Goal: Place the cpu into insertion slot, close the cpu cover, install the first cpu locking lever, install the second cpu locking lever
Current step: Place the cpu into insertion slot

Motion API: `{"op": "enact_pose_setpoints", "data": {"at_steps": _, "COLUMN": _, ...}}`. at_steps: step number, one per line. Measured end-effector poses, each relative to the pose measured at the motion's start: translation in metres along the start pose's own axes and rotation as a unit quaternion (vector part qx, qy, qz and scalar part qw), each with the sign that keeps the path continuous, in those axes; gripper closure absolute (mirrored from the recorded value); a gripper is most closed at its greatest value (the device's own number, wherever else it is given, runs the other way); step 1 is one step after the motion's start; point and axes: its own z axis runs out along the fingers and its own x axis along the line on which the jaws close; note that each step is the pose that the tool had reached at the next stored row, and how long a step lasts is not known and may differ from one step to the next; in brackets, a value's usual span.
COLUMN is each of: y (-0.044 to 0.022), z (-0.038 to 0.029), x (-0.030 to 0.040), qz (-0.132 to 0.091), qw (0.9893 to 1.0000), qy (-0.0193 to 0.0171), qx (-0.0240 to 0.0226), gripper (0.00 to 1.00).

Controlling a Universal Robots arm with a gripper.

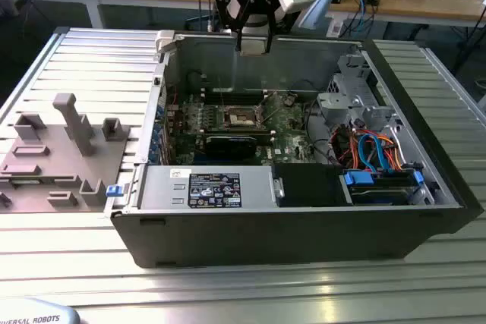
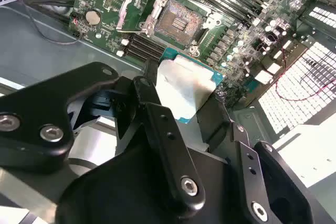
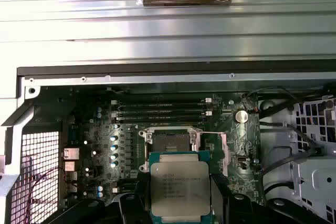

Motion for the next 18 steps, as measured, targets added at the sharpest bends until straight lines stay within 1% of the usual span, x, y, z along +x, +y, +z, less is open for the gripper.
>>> {"op": "enact_pose_setpoints", "data": {"at_steps": 1, "y": 0.0000, "z": 0.0002, "x": 0.0009, "qz": 0.000, "qw": 1.0000, "qy": 0.0001, "qx": 0.0001, "gripper": 0.45}}
{"op": "enact_pose_setpoints", "data": {"at_steps": 10, "y": -0.0001, "z": 0.0007, "x": 0.0017, "qz": 0.000, "qw": 1.0000, "qy": 0.0000, "qx": 0.0000, "gripper": 0.45}}
{"op": "enact_pose_setpoints", "data": {"at_steps": 18, "y": -0.0003, "z": 0.0028, "x": 0.0024, "qz": 0.000, "qw": 1.0000, "qy": 0.0000, "qx": 0.0001, "gripper": 0.45}}
